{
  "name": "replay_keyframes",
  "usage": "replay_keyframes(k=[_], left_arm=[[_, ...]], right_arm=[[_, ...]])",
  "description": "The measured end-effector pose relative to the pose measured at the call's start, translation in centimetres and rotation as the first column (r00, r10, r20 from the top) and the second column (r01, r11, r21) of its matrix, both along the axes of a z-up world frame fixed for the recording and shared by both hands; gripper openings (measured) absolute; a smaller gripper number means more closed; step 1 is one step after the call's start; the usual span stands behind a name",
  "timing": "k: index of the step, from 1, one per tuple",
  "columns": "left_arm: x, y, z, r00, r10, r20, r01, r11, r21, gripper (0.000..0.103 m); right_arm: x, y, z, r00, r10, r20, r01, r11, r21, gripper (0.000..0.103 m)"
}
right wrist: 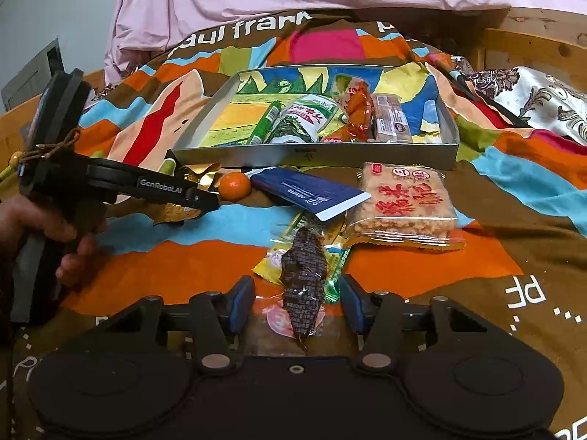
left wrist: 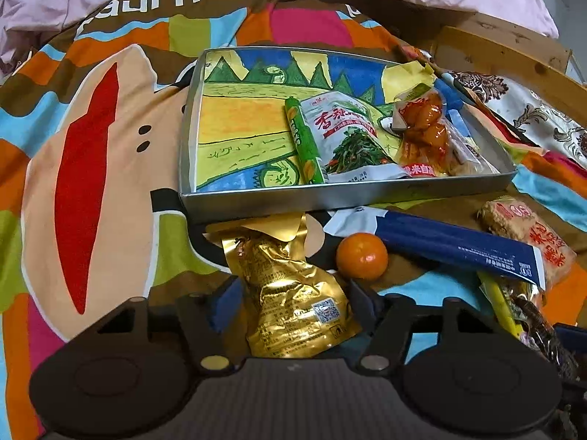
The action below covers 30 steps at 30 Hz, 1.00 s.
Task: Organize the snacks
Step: 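Lower the left tool onto the gold foil pouch while the right tool lowers onto the dark jerky pack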
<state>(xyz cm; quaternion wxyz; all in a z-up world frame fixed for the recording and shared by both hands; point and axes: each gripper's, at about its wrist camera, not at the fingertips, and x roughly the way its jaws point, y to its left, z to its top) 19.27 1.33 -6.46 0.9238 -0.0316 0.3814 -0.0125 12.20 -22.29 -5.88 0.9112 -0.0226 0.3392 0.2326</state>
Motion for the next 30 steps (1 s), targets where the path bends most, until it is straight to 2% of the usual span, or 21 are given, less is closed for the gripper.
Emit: replay_keyframes(k=[10, 13, 16, 20, 23, 24, 30], left_arm=[[-3.7, -0.8, 0.5, 1.000, -0.024, -0.019, 0.023, 0.998, -0.054, 0.066], [-4.4, -1.1, 0.8, 0.999, -0.038, -0.025, 0.036, 0.997, -0.065, 0.066], [-4.2, -1.2, 0.8, 0.998, -0.043, -0.035, 0.041, 0.998, -0.052, 0.069], [-3.3, -0.8, 0.8, 0.999, -0.013, -0.050, 0.010, 0.997, -0.078, 0.073], [-2.8, -0.7, 0.6, 0.998, 0.004, -0.063, -0.008, 0.997, -0.079, 0.072], [-2.7, -0.7, 0.5, 0.998, 0.006, -0.068, -0.011, 0.997, -0.077, 0.071], [-3.6, -1.3, 0.6, 0.998, 0.008, -0.059, -0.012, 0.998, -0.054, 0.062]], right_arm=[[-0.4, 0.0, 0.1, 1.000, 0.009, 0.001, -0.009, 1.000, 0.001, 0.052], [-0.1, 0.0, 0.1, 1.000, 0.000, -0.010, 0.000, 1.000, 0.010, 0.057], [0.1, 0.2, 0.1, 1.000, -0.003, -0.017, 0.003, 1.000, 0.005, 0.060], [0.2, 0.6, 0.0, 1.000, -0.001, -0.023, 0.001, 1.000, -0.009, 0.061], [-0.1, 1.1, 0.0, 1.000, -0.001, -0.014, 0.000, 0.999, -0.034, 0.056], [-0.1, 1.2, 0.0, 1.000, -0.001, -0.011, 0.000, 0.999, -0.037, 0.050], [-1.0, 0.9, 0.2, 1.000, -0.001, -0.001, 0.001, 1.000, -0.029, 0.050]])
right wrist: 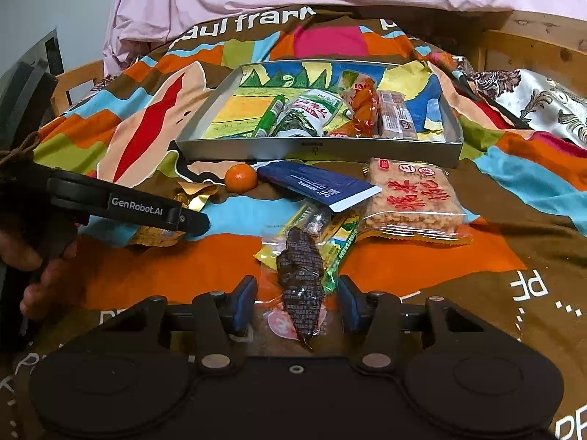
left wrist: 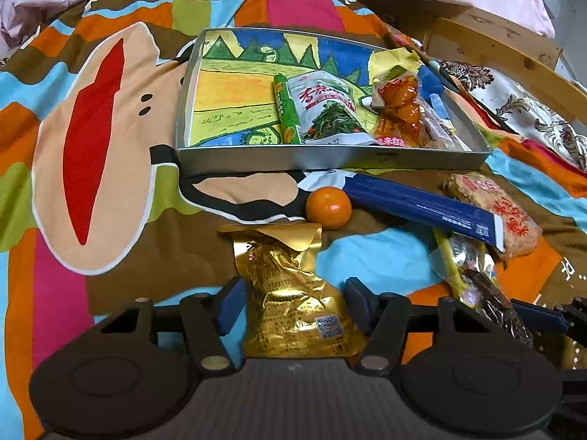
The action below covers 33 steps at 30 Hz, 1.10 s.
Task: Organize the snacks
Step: 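Lower the left tool onto the gold foil pouch while the right tool lowers onto the dark jerky pack, then close the left tool on the gold pouch while the right tool grips the jerky pack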
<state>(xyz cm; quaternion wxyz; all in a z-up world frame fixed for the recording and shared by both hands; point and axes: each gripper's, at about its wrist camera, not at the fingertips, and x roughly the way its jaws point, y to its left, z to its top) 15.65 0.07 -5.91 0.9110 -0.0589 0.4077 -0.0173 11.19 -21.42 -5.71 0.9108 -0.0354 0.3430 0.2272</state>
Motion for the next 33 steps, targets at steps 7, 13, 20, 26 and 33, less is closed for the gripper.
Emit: replay_keyframes(k=[7, 13, 20, 26, 33], left_arm=[[-2.6, -0.4, 0.5, 1.000, -0.003, 0.023, 0.004, 0.999, -0.039, 0.056], [-5.4, -1.2, 0.8, 0.999, -0.019, 0.047, 0.022, 0.998, -0.053, 0.056], [-8.3, -1.3, 1.4, 0.997, 0.005, 0.078, 0.002, 0.996, -0.086, 0.054], [-9.2, -1.2, 1.9, 0.995, 0.028, 0.096, -0.018, 0.995, -0.101, 0.053], [-9.6, -0.9, 2.9, 0.986, 0.046, 0.160, -0.029, 0.994, -0.108, 0.053]], right_arm=[[-1.9, 0.4, 0.4, 0.999, 0.032, 0.032, -0.031, 0.999, -0.018, 0.049], [-3.8, 0.9, 0.6, 0.994, 0.082, 0.073, -0.076, 0.995, -0.070, 0.049], [-5.5, 1.5, 1.6, 0.978, 0.132, 0.164, -0.110, 0.985, -0.135, 0.049], [-6.1, 1.9, 2.2, 0.965, 0.156, 0.211, -0.123, 0.979, -0.162, 0.049], [-5.5, 2.0, 3.1, 0.952, 0.159, 0.260, -0.119, 0.979, -0.164, 0.049]])
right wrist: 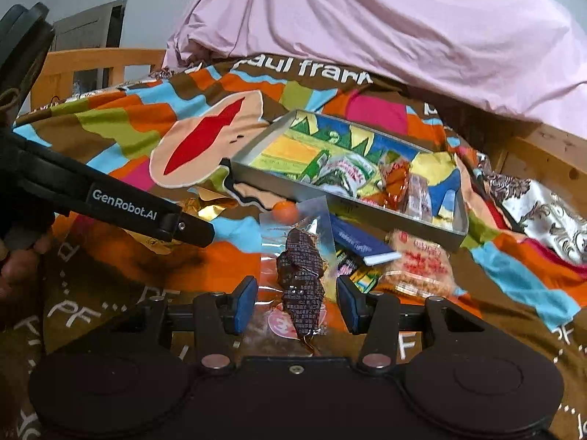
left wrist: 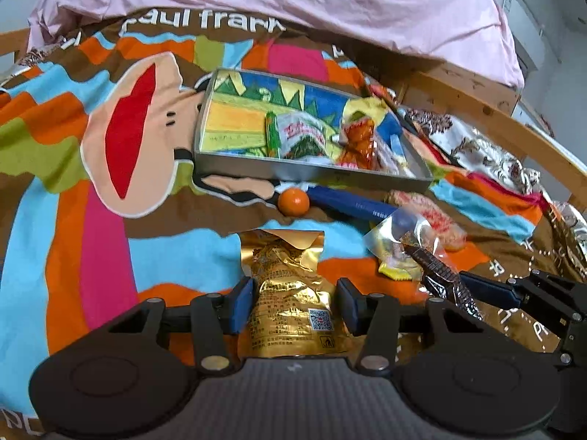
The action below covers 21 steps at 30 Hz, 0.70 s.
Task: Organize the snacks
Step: 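Close the left tool on the gold pouch while the right tool grips the jerky pack, then carry both snacks over the metal tray and open both tools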
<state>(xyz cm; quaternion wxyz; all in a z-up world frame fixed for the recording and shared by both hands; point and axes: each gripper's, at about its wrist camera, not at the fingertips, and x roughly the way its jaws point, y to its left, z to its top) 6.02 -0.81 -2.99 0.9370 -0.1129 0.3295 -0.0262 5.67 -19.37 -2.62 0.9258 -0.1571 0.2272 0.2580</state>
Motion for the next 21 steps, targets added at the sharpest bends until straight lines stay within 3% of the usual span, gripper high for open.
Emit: replay_keyframes(k=[9, 21], left_arm=[[2.1, 1.0, 1.9, 0.997, 0.026, 0.071, -0.025, 1.000, -0.016, 0.053], [12.2, 4.1, 6.1, 0.979, 0.053, 0.196, -0.059, 0.998, 0.025, 0.053]], right_arm=[[5.3, 0.4, 2.6, 0.998, -0.026, 0.054, 0.022, 0.997, 0.074, 0.049], [17.9, 3.4, 5.7, 0.994, -0.059, 0.090, 0.044, 0.987, 0.153, 0.049]])
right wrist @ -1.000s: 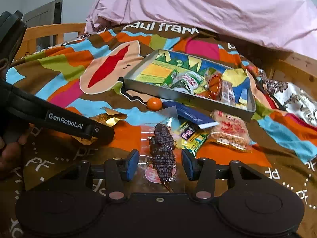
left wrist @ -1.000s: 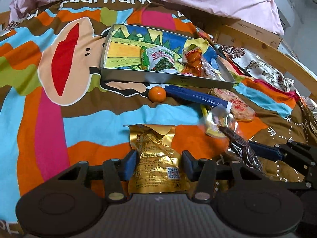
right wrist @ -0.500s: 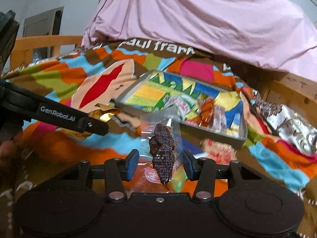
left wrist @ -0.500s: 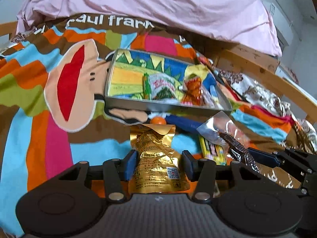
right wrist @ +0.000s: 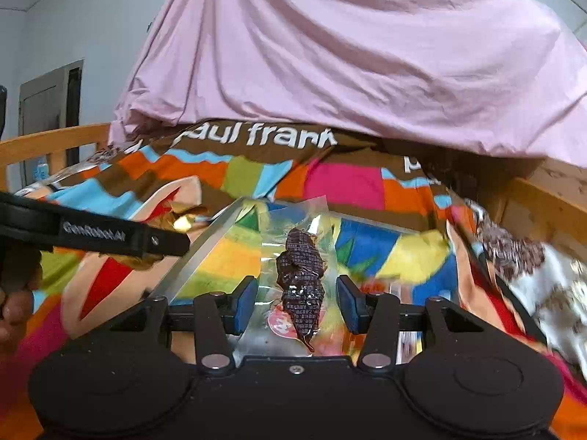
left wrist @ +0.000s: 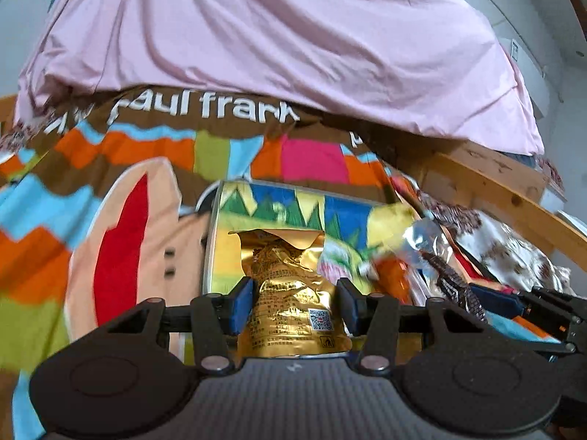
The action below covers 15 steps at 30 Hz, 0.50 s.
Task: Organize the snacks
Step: 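Carry both snacks over the metal tray and open both tools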
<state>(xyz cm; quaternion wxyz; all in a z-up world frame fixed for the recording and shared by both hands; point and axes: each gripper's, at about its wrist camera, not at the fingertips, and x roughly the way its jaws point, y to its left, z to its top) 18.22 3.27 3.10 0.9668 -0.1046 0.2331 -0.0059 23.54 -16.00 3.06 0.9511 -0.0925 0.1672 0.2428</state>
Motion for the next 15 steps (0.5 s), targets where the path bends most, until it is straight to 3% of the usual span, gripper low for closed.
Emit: replay_keyframes(k=[3, 7, 15], left_arm=[[3.5, 0.4, -0.3, 1.000, 0.000, -0.004, 0.000, 1.000, -0.009, 0.053], [7.4, 0.6, -1.7, 1.000, -0.015, -0.012, 0.015, 1.000, 0.002, 0.053], [11.3, 1.0, -5.1, 0.998, -0.028, -0.060, 0.029, 0.999, 0.019, 0.053]], right_arm=[[2.8, 0.7, -0.3, 1.000, -0.020, 0.018, 0.020, 1.000, -0.008, 0.049], [6.2, 1.2, -1.4, 0.998, -0.056, -0.026, 0.056, 0.998, 0.001, 0.049], [8.8, 2.8, -4.7, 0.994, -0.070, -0.086, 0.069, 0.998, -0.010, 0.049]])
